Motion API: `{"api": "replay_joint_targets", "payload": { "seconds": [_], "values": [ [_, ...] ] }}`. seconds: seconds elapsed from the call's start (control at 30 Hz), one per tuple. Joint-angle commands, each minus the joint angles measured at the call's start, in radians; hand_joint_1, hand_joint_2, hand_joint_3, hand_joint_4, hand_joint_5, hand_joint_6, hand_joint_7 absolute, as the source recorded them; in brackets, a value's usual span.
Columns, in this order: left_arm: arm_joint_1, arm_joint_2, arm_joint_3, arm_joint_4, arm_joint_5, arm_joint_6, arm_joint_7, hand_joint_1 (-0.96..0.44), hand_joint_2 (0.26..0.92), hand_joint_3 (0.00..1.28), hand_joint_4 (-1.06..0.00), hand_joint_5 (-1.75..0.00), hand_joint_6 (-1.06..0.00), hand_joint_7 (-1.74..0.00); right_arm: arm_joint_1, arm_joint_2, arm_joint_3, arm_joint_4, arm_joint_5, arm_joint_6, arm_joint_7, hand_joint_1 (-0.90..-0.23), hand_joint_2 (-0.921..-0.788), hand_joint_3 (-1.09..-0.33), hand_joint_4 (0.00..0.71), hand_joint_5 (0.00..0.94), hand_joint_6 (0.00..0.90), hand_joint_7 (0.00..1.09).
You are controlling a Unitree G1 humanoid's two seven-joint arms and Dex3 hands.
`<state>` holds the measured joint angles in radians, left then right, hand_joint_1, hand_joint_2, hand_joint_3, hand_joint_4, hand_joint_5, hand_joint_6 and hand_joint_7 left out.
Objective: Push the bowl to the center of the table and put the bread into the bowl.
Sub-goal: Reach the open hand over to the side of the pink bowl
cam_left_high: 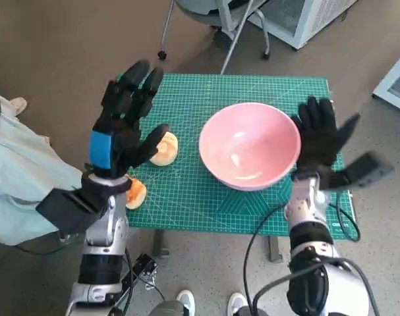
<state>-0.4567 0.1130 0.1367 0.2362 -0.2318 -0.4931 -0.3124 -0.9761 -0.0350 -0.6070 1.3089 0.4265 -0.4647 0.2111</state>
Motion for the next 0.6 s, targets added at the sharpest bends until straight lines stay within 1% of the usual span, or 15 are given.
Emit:
{"api": "replay_joint_targets", "payload": {
  "seconds": [0.03, 0.1, 0.17, 0.33, 0.4, 0.47, 0.6],
  "values": [
    [0.012, 0.01, 0.005, -0.028, 0.004, -0.012, 0.007, -0.39, 0.921, 0.27, -0.37, 0.0, -0.28, -0.37, 0.014, 0.014, -0.001, 0.018, -0.006, 0.02, -0.02, -0.439, -0.921, -0.809, 0.22, 0.003, 0.031, 0.78],
    [0.037, 0.021, 0.015, -0.041, 0.002, -0.016, 0.005, -0.39, 0.921, 0.27, -0.37, 0.0, -0.29, -0.37, -0.002, 0.019, 0.011, 0.022, -0.022, 0.033, -0.042, -0.438, -0.921, -0.816, 0.221, 0.003, 0.029, 0.78],
    [0.055, 0.03, 0.023, -0.05, -0.001, -0.017, 0.004, -0.38, 0.921, 0.27, -0.37, 0.0, -0.29, -0.36, -0.012, 0.022, 0.021, 0.024, -0.034, 0.04, -0.056, -0.433, -0.921, -0.839, 0.225, 0.004, 0.017, 0.81],
    [0.076, 0.043, 0.032, -0.061, -0.004, -0.016, 0.005, -0.38, 0.921, 0.27, -0.37, 0.0, -0.29, -0.35, -0.017, 0.024, 0.028, 0.024, -0.051, 0.044, -0.073, -0.408, -0.921, -0.874, 0.236, 0.008, 0.003, 0.84],
    [0.077, 0.044, 0.031, -0.063, -0.005, -0.015, 0.005, -0.38, 0.921, 0.27, -0.37, 0.0, -0.29, -0.35, -0.017, 0.024, 0.028, 0.023, -0.053, 0.044, -0.074, -0.405, -0.921, -0.879, 0.238, 0.009, 0.001, 0.84],
    [0.102, 0.066, 0.047, -0.064, 0.0, -0.025, 0.002, -0.39, 0.921, 0.28, -0.37, 0.0, -0.3, -0.35, -0.02, 0.02, 0.026, 0.023, -0.05, 0.052, -0.068, -0.402, -0.921, -0.883, 0.244, 0.012, 0.0, 0.85],
    [0.141, 0.107, 0.069, -0.067, 0.007, -0.035, -0.011, -0.4, 0.921, 0.29, -0.37, 0.0, -0.3, -0.34, -0.022, 0.008, 0.017, 0.021, -0.04, 0.056, -0.052, -0.4, -0.921, -0.879, 0.239, 0.009, -0.001, 0.84]
  ]
}}
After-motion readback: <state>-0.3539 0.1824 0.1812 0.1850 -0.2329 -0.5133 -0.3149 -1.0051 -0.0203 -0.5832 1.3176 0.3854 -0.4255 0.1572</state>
